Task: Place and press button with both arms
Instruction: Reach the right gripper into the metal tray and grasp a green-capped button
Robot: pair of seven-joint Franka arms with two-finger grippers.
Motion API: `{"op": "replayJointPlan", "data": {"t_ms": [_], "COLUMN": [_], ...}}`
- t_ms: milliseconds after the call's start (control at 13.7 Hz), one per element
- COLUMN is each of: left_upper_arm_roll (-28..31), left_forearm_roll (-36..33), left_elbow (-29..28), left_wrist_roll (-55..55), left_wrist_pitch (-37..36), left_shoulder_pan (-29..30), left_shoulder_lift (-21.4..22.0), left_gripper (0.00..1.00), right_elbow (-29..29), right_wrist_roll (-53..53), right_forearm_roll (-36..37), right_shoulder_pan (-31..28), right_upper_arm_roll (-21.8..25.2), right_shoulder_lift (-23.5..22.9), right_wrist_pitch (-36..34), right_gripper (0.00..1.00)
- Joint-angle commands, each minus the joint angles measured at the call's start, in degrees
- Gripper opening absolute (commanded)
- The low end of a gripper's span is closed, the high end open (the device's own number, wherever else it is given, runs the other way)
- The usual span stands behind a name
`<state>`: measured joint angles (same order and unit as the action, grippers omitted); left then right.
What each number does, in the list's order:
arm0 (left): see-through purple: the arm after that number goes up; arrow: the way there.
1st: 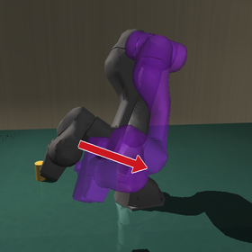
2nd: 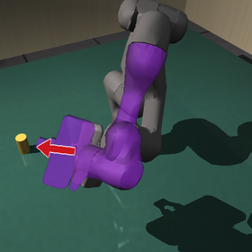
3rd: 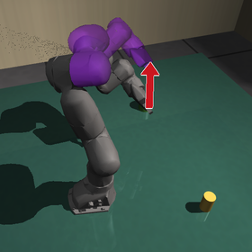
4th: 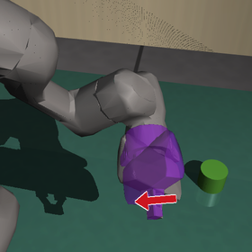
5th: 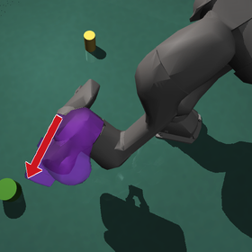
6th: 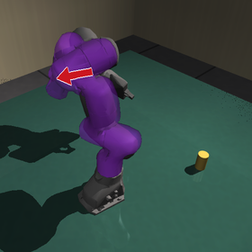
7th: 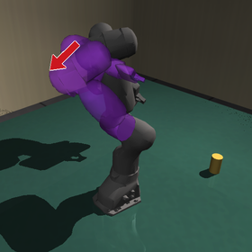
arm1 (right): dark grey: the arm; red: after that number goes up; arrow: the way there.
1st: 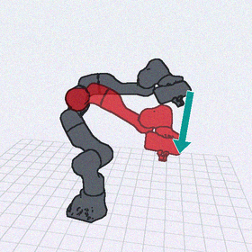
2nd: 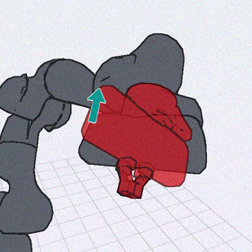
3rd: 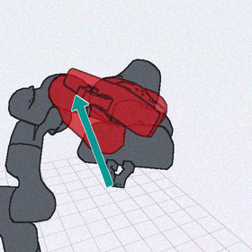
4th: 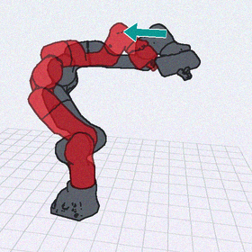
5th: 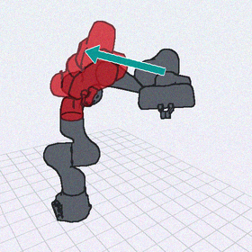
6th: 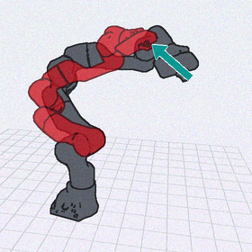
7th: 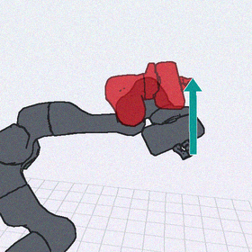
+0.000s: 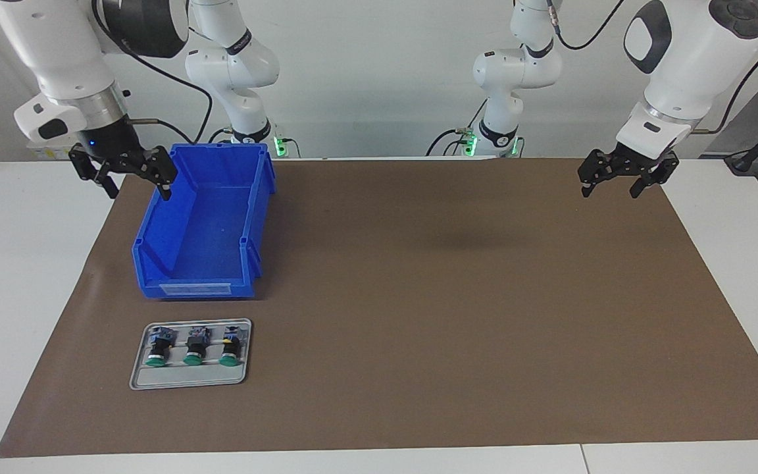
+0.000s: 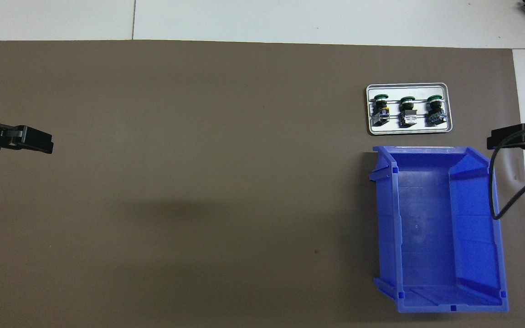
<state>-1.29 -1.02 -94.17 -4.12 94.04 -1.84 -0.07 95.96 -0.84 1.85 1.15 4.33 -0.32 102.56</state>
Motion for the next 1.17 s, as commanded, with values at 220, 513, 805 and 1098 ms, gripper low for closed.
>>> {"op": "replayJointPlan", "data": {"t_ms": [220, 513, 805, 1098], "left_upper_arm_roll": [-0.2, -0.2, -0.2, -0.2], "left_forearm_roll": [0.3, 0.3, 0.3, 0.3], "left_elbow": [-2.1, -2.2, -2.1, -2.1], "left_wrist_roll": [0.4, 0.4, 0.4, 0.4], "left_wrist_pitch": [1.2, 1.2, 1.2, 1.2], "left_shoulder_pan": [0.3, 0.3, 0.3, 0.3], "left_shoulder_lift": [1.7, 1.7, 1.7, 1.7], "left_gripper": [1.0, 1.0, 1.0, 1.0], "right_elbow": [-2.4, -2.0, -0.9, 1.2], "right_wrist_roll": [-0.4, -0.5, -0.1, 0.1], "right_forearm_roll": [-1.9, -4.4, -4.4, -4.4], "right_shoulder_pan": [-0.4, 0.0, 0.2, 0.3], "right_upper_arm_roll": [-0.5, -0.5, -0.5, -0.6], "right_shoulder_lift": [-16.6, -24.6, -28.8, -30.4], "right_wrist_pitch": [19.1, 30.2, 35.9, 38.9], "right_gripper": [1.0, 1.0, 1.0, 0.96]}}
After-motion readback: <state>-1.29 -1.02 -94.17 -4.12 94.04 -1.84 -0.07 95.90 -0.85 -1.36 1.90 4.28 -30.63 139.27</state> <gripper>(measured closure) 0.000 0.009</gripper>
